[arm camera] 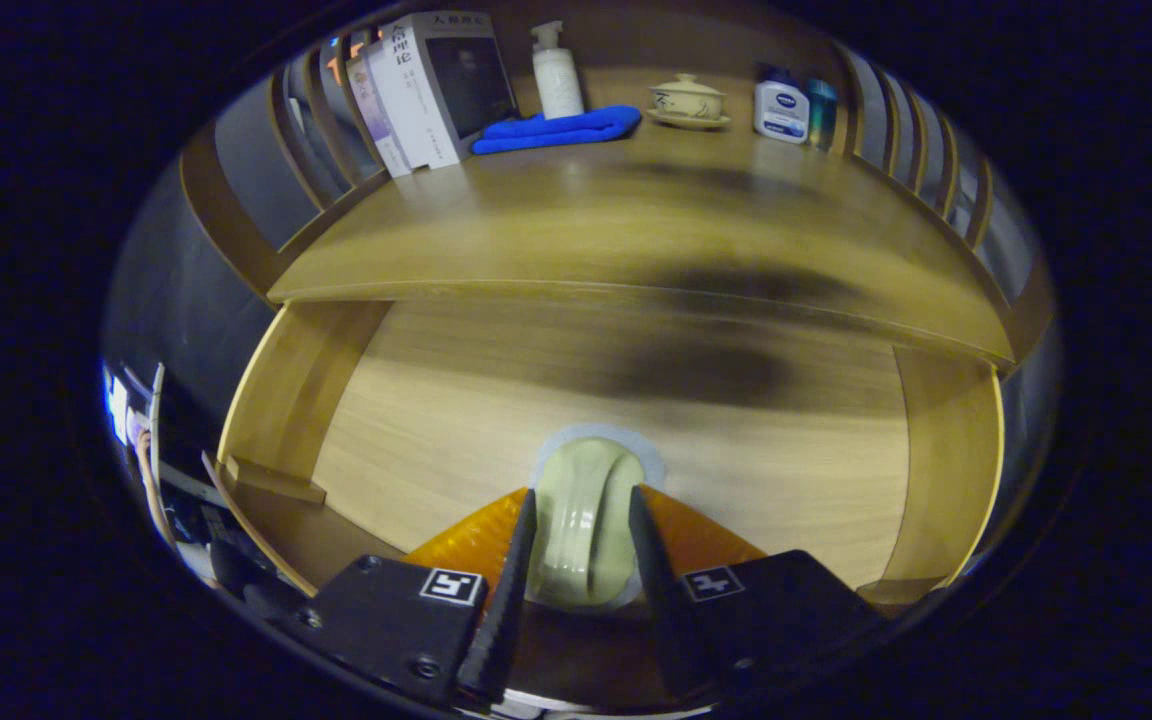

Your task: Pull open the drawer, take out the items inside it, and place them on the countertop above the cabinet.

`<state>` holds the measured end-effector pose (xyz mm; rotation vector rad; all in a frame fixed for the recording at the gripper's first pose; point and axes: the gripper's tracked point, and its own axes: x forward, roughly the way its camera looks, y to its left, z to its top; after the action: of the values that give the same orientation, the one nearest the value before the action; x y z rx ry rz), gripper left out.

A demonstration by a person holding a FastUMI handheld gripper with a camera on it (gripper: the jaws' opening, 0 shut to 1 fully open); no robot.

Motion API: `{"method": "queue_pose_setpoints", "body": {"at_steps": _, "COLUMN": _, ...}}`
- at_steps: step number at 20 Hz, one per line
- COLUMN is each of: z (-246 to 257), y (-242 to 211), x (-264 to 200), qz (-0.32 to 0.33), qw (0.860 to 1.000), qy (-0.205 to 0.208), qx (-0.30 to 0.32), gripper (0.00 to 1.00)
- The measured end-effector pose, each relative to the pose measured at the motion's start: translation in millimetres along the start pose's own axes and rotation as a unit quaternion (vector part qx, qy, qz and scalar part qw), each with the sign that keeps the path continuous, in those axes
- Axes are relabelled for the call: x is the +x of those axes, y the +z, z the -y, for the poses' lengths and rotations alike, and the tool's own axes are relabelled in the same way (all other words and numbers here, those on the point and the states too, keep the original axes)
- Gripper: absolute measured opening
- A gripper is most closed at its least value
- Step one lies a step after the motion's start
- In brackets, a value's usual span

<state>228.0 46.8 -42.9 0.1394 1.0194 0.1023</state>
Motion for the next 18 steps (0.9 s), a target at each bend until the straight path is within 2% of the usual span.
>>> {"method": "queue_pose_setpoints", "body": {"at_steps": 1, "z": 2, "y": -2, "x": 2, "qz": -0.001, "qw": 1.000, "qy": -0.004, "qx": -0.003, "gripper": 0.54}}
{"method": "queue_pose_setpoints", "body": {"at_steps": 6, "z": 4, "y": 2, "x": 2, "qz": 0.012, "qw": 1.000, "qy": -0.009, "qx": -0.008, "gripper": 0.18}}
{"method": "queue_pose_setpoints", "body": {"at_steps": 10, "z": 2, "y": 6, "x": -7, "qz": 0.018, "qw": 1.000, "qy": -0.009, "qx": -0.011, "gripper": 0.18}}
{"method": "queue_pose_setpoints", "body": {"at_steps": 18, "z": -3, "y": 29, "x": -57, "qz": 0.055, "qw": 0.998, "qy": -0.013, "qx": -0.028, "gripper": 0.17}}
